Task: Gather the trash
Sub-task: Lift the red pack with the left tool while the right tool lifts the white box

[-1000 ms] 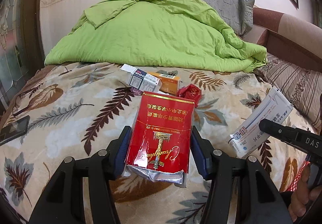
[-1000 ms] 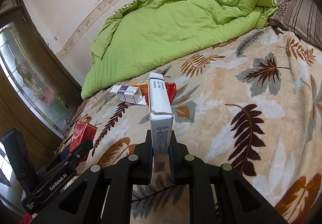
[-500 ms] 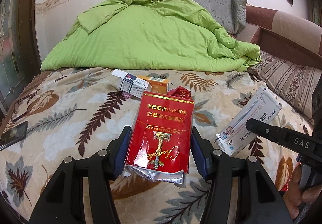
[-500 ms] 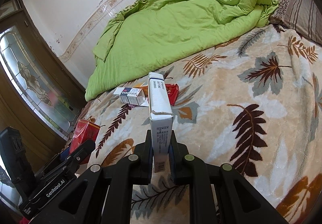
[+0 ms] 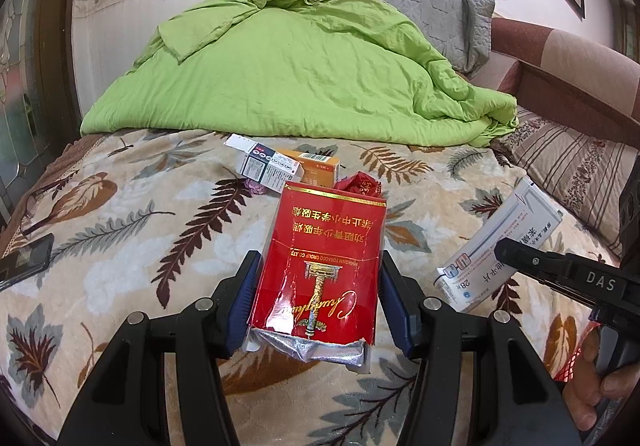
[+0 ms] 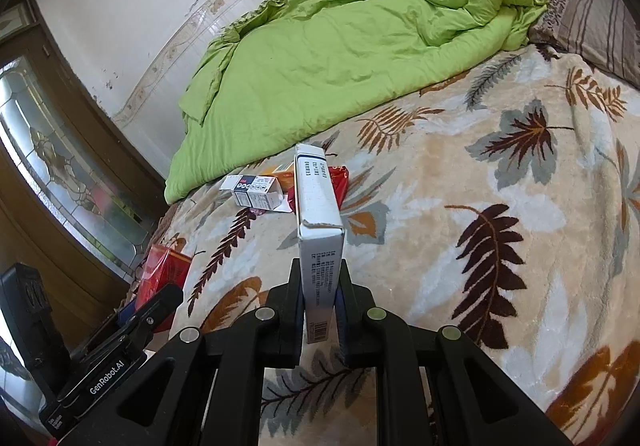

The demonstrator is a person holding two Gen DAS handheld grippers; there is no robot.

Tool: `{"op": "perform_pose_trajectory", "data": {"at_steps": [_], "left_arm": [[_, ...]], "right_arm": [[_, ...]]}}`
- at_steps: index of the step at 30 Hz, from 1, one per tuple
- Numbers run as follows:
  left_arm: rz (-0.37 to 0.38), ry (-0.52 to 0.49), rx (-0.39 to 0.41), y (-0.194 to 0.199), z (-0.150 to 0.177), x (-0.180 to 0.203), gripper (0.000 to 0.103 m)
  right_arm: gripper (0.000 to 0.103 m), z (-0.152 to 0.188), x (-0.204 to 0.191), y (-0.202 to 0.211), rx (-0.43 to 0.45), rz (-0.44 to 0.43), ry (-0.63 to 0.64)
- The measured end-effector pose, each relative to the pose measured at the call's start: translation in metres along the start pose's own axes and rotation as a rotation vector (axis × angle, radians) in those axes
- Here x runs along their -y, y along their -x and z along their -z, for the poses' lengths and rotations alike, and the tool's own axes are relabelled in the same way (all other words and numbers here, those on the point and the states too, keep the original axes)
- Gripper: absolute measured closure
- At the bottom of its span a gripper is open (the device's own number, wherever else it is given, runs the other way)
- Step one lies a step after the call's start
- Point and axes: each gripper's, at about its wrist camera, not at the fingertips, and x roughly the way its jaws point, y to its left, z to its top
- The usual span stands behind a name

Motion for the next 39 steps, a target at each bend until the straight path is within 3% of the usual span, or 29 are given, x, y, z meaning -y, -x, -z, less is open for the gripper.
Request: {"op": "perform_pose_trajectory", "data": {"at_steps": [19, 39], "left_arm": [[-0.030, -0.062, -0.001, 0.005, 0.000, 0.013, 0.047], [-0.021, -0.061, 0.004, 0.007, 0.000, 0.013, 0.047]], "right_arm": [[0.089, 0.001, -0.009, 0.027, 0.001, -0.032, -0.002], [0.089, -0.006, -0.017, 0.042, 0.025, -0.041, 0.007]]}}
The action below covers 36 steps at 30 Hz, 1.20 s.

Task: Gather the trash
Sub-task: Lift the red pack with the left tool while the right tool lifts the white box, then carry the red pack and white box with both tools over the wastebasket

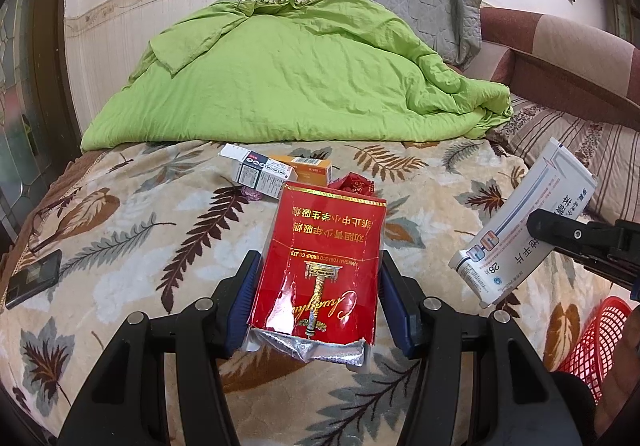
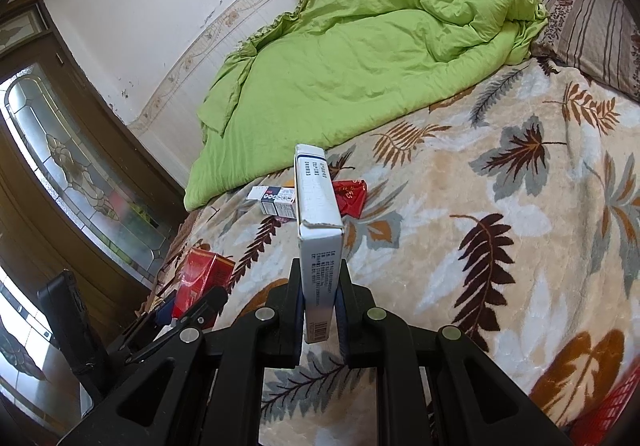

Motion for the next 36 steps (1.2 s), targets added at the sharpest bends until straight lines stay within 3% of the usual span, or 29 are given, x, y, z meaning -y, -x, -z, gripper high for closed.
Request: {"op": "perform_pose_trajectory", "data": {"at_steps": [17, 20, 27, 36], "left_arm": [[0.051, -0.027, 0.000, 0.006, -0.002, 0.018, 0.047], [0.108, -0.041, -0.011, 0.008, -0.003, 0.029, 0.047], [0.320, -0.141, -0.041, 0.021, -0.002, 0.088, 0.047], [0.568, -0.268, -0.074, 0.045, -0.008, 0.187, 0.047]], "right_arm": [[0.089, -0.012, 0.012, 0.033, 0.060, 0.012, -0.019], [0.089, -0.012, 0.016, 0.044, 0.069, 0.026, -0.020], [0.089, -0.002, 0.040, 0.103, 0.105, 0.106, -0.029], [0.089, 0.016, 0.098, 0.232, 0.218, 0.366, -0.107]]}}
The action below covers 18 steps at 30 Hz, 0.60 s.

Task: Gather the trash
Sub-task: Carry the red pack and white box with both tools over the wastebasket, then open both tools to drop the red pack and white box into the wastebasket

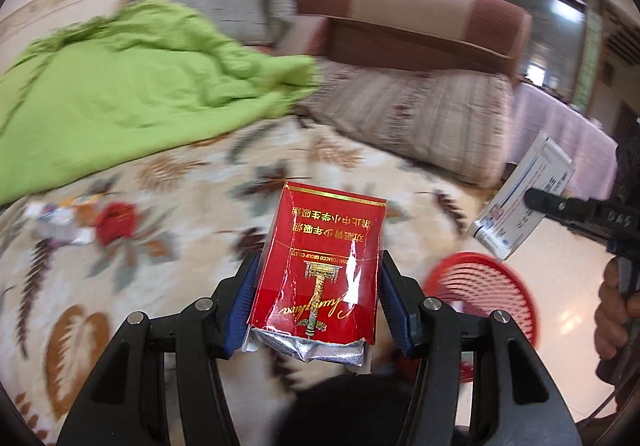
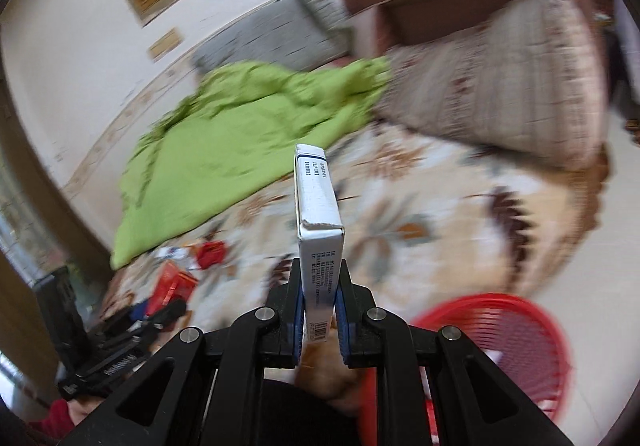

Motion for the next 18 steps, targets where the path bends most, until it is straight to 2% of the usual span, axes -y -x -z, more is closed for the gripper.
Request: {"op": "perform_pose_trajectory", "data": {"at_steps": [5, 9, 16, 18], "left_arm": [[0.142, -0.035, -0.051, -0.022, -0.010, 0.048, 0.047], [0.225, -0.074, -0.103, -0.039, -0.009, 0.085, 0.047], [0.309, -0.114, -0.172, -0.065, 0.001, 0.122, 0.047], [0.314, -0.112, -0.205, -0.073, 0.006, 0.127, 0.040]], "right_arm": [[0.089, 0.002, 0.039, 0.036, 0.017, 0.134, -0.013], [0.089, 0.009, 0.063, 0.048, 0.005, 0.180, -0.049], [0.088, 0.020, 0.084, 0.044, -0.047, 0.222, -0.061], [0.087, 0.025, 0.089, 0.041, -0.065, 0.229, -0.064]]}}
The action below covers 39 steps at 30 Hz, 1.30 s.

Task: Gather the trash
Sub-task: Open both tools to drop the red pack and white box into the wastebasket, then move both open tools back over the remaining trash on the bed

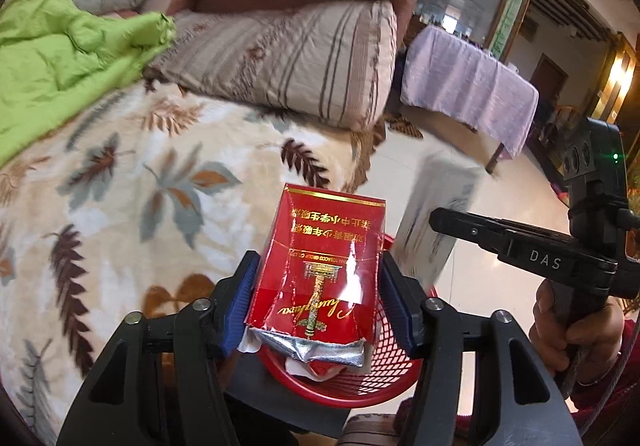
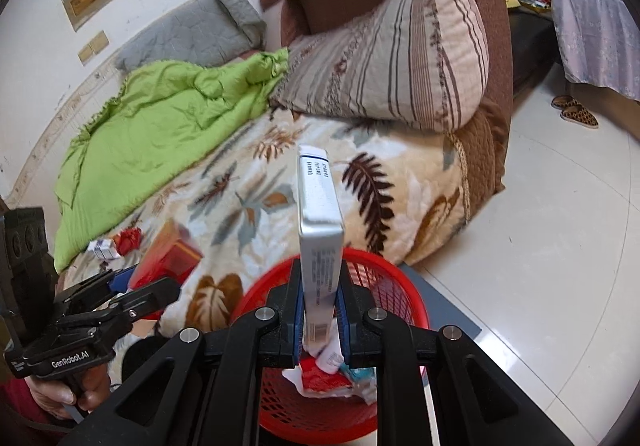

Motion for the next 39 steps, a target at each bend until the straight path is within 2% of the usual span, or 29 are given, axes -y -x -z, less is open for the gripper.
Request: {"op": "perform_pose_trajectory", "data": {"at_steps": [2, 4, 9, 13, 17, 21, 28, 33, 39], "left_arm": [[0.013, 0.020, -0.014, -0.005, 0.002, -0.001, 0.038], [0.016, 0.036, -0.015, -0.004, 0.002, -0.004, 0.038], [-0.005, 0.066, 0.011, 0.010, 0.003, -0.018, 0.037], [-0.050, 0.085, 0.045, 0.028, 0.004, -0.034, 0.037], [-0.147, 0.115, 0.073, 0.050, 0.010, -0.059, 0.037], [-0.282, 0.179, 0.110, 0.082, 0.019, -0.100, 0.036], [-0.498, 0.283, 0.174, 0.136, 0.049, -0.169, 0.035], [-0.614, 0.435, 0.208, 0.174, 0.081, -0.231, 0.035], [-0.820, 0.612, 0.247, 0.199, 0.126, -0.299, 0.035]], "right_arm": [[0.082, 0.003, 0.005, -0.004, -0.022, 0.010, -0.016], [0.069, 0.004, 0.011, -0.005, -0.028, 0.018, -0.036], [0.068, -0.001, 0.012, 0.001, 0.005, 0.003, -0.040], [0.068, -0.005, -0.003, -0.005, -0.002, -0.050, -0.033], [0.068, -0.009, -0.029, -0.014, 0.002, -0.125, 0.005], [0.068, -0.013, -0.059, -0.033, -0.028, -0.210, 0.021], [0.066, -0.012, -0.141, -0.072, -0.112, -0.356, 0.120], [0.061, -0.004, -0.199, -0.098, -0.166, -0.419, 0.182], [0.057, 0.006, -0.267, -0.141, -0.259, -0.486, 0.233]]}}
